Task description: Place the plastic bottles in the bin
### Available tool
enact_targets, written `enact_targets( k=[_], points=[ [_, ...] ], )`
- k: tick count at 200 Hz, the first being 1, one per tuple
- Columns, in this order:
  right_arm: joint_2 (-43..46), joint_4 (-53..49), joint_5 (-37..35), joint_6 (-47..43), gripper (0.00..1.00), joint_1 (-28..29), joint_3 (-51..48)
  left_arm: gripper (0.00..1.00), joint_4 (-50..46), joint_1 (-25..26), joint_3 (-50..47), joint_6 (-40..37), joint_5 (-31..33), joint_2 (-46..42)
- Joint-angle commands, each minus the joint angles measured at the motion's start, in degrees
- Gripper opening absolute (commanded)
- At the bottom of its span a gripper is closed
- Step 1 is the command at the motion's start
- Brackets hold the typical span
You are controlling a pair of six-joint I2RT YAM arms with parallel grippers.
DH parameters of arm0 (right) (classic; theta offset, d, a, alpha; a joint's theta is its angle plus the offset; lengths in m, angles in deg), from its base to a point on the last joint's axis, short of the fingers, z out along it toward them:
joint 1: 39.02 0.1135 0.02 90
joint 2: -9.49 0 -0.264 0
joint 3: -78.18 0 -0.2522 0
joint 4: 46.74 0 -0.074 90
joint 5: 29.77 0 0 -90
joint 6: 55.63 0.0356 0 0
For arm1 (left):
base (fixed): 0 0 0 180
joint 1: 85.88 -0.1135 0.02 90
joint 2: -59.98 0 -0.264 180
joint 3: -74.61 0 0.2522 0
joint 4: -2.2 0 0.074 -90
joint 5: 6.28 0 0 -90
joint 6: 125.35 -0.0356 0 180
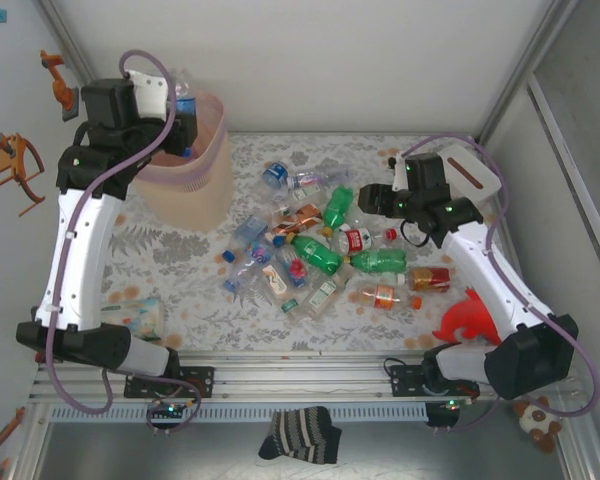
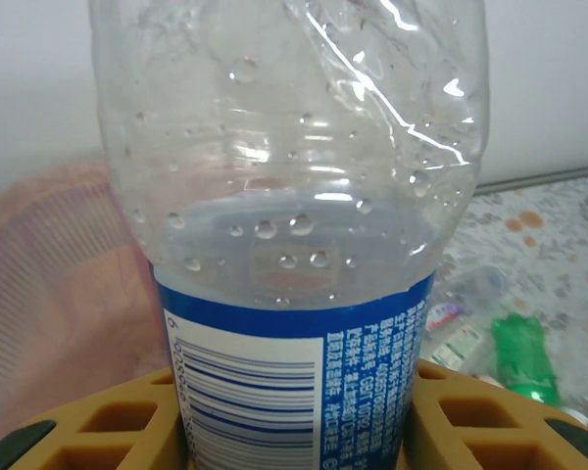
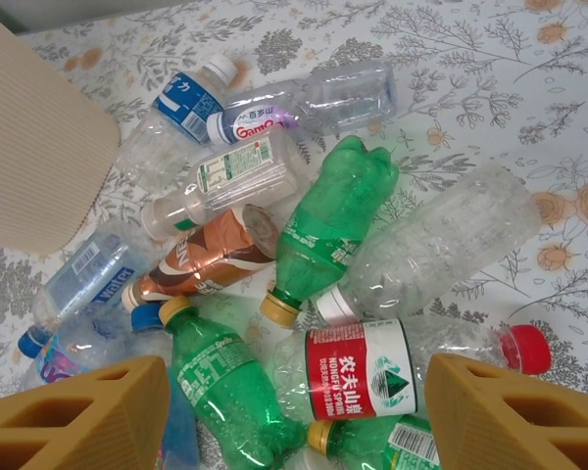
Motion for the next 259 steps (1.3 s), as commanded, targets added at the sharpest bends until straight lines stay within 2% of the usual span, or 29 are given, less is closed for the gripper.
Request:
enact_targets(
  k=[1,36,109,171,259],
  points=[
    [2.8,-0.5,-3.1,1.1,0.69,0.8,-0.4,0.31,0.3,-2.5,5.4,-3.5,-0.6,4.3],
    [5.4,0.1,-4.7,2.1,0.69,1.0,-2.0,0.29,-2.2,-4.0,11.3,-8.6,1.8,10.7],
    [6.6,-1.8,-4.9,1.5,0.69,1.4,-2.5,0.29,2.6,-5.4,10.1,-19.1,6.4,17.1],
    [5.1,-2.1,-4.4,1.3,0.69,2.0,-1.3,0.29,1.7,-7.1,9.1,-22.3,10.8,23.3],
    [3.2,-2.3,-2.7,1.0,0.69,2.2,-1.2,0.29,3.3,-10.9,-0.6,-20.8,9.8,27.3]
  ],
)
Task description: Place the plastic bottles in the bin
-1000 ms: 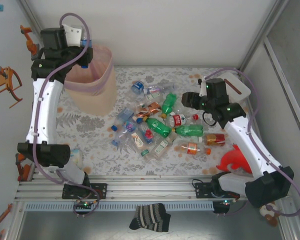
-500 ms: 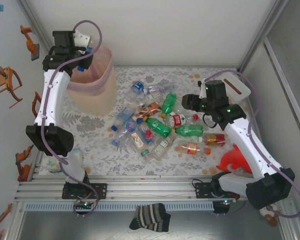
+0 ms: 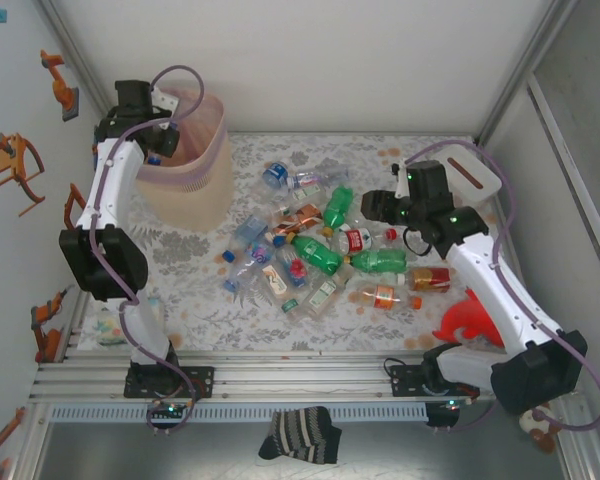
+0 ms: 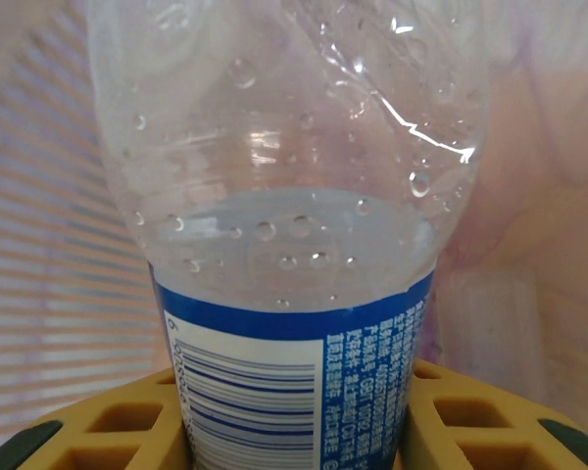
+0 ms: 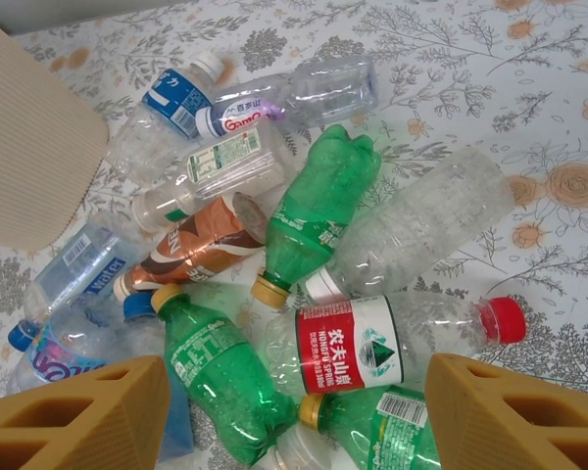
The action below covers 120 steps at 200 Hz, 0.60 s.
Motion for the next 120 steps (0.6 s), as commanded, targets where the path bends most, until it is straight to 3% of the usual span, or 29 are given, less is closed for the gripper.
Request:
enact_targets(
  k=[1,29,56,120],
  points=[
    [-1.0,-0.2,0.7,-0.1,0.69,0.5,0.7,0.29,0.8,-0.9,-2.8,0.0,-0.3,1.8],
    [-2.0,0.6,1.5,0.0,0.69,0.6,0.8,0.31,0.2,-1.3,-4.8,-0.1,-1.2,3.3],
    [-2.4,1.0,1.6,0.2,0.69,0.8,0.9,0.42,-2.1,-1.3,-4.5,-0.5,-2.9,4.9],
    [-1.8,1.1,1.2,0.3,0.69,1.0,0.3,0.56,-3.3,-1.3,-2.3,0.3,-2.6,6.3]
  ],
)
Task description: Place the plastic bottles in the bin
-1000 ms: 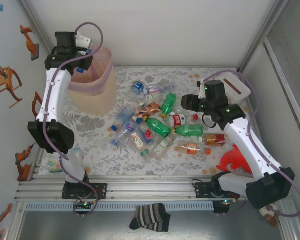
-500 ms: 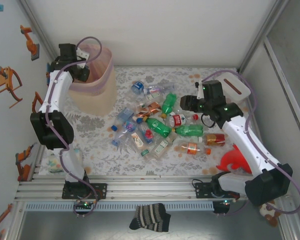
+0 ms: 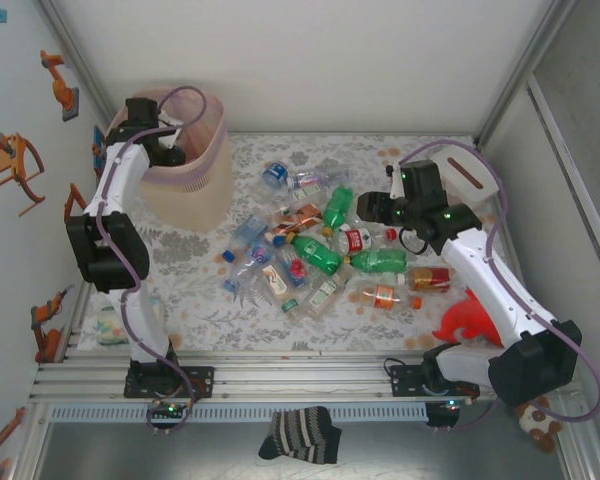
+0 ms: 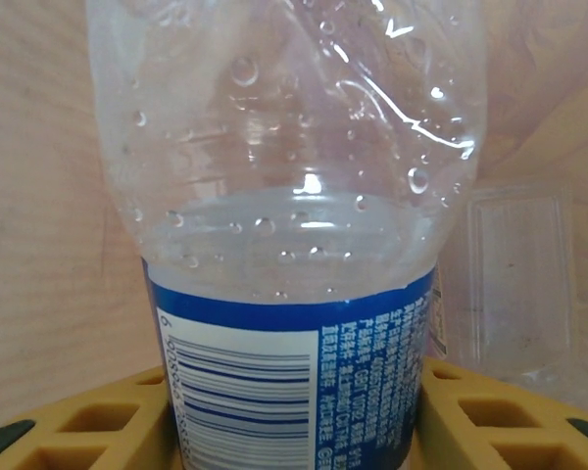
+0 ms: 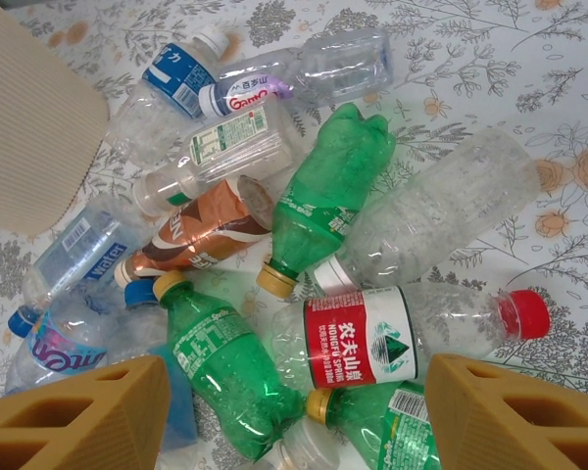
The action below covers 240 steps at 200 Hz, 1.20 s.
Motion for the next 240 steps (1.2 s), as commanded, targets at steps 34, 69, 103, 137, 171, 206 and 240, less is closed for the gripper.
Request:
enact_targets(
  k=[34,69,103,137,171,206,240],
  points=[
    [0.6,1.0,-0.3,0.2,0.69,0.6,0.9,0.67,-2.0,0.0,2.5,1.0,-1.3,0.0],
    [0.4,1.0,-0.4,-0.5,0.69,0.6,1.9,0.74,-2.5,0.1,3.4,1.6,-2.1,-2.6],
    [0.1,0.8,0.0,-0.9,0.69,0.6,2.8,0.76,-3.7,0.1,5.6,2.1,-3.2,-5.4],
    [-0.2,0.4,-0.5,-0.8,0.69,0.6,3.5,0.77,-4.6,0.2,7.7,3.3,-6.0,-9.1],
    [-1.4,-1.9,-1.4,-1.8,0.69,0.6,4.5,0.78,-5.1,0.3,8.5,7.2,-11.5,-13.5],
    [-1.6,-3.7,-2.8,-2.9,0.69,0.6,4.3,0.78,-5.1,1.7,5.6,11.0,-15.1,-18.7],
    [-1.4,-4.5,-3.0,-3.9,0.69,0.6,3.7,0.78,-5.2,6.4,0.5,13.0,-14.0,-25.1]
  ],
)
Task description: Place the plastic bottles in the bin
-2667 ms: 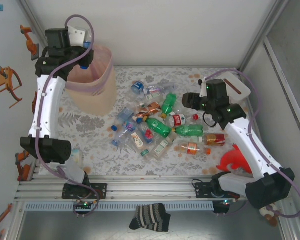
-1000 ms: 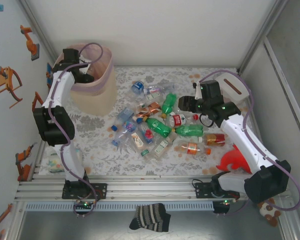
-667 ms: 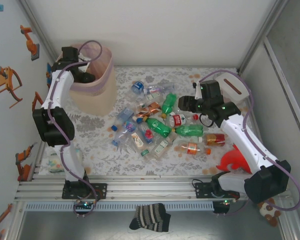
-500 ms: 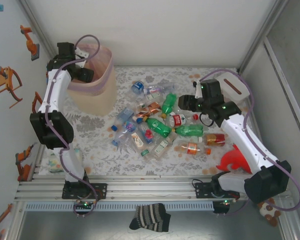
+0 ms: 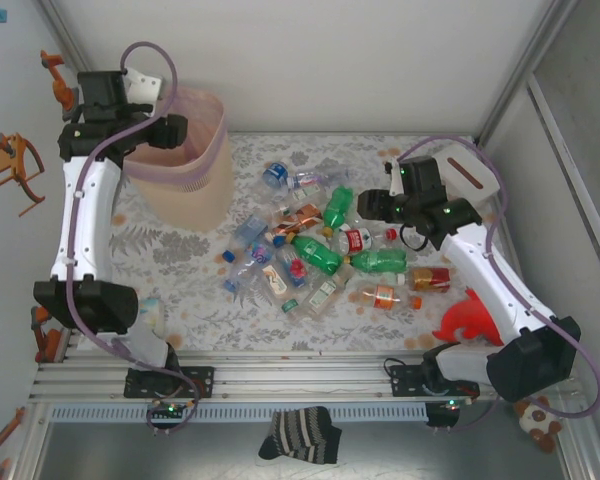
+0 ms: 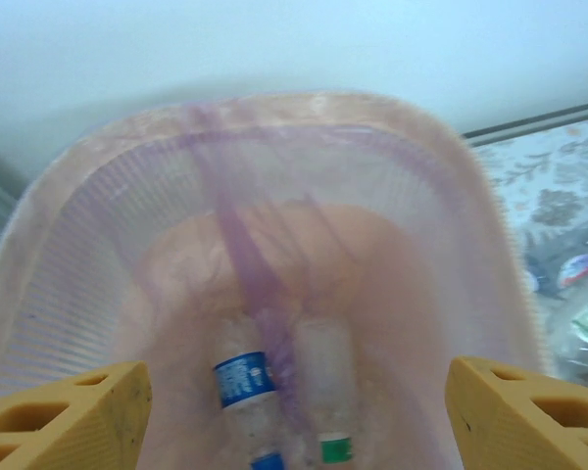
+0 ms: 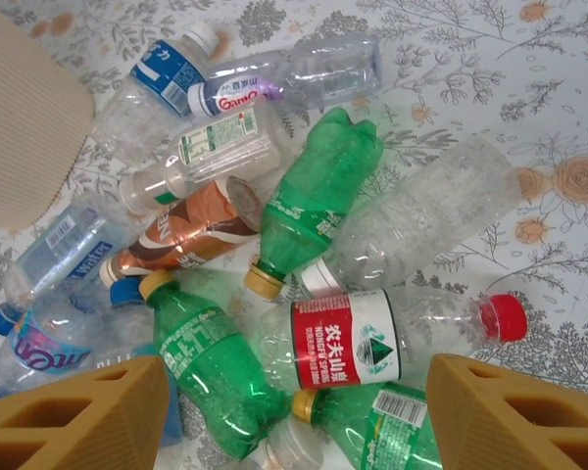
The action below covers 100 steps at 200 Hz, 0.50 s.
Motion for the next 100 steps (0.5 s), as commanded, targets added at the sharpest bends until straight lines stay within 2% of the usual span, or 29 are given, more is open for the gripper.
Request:
enact_targets(
  k=[1,59,100],
  points=[
    [0.1,-1.6,-1.6,-1.9,0.69,0.4,0.8,0.78,-1.5,3.3,-3.7,2.9,-1.2,-4.2],
    [-0.9,-1.7,-1.4,-2.4,0.70,0.4,0.4,0.79,-2.5,13.6,-16.0,7.1,3.0,-15.7],
    [-2.5,-0.2,0.4,-1.9,0.69,0.4,0.2,0.77,-4.0,19.8,-23.7,11.3,6.4,-19.7]
  ],
)
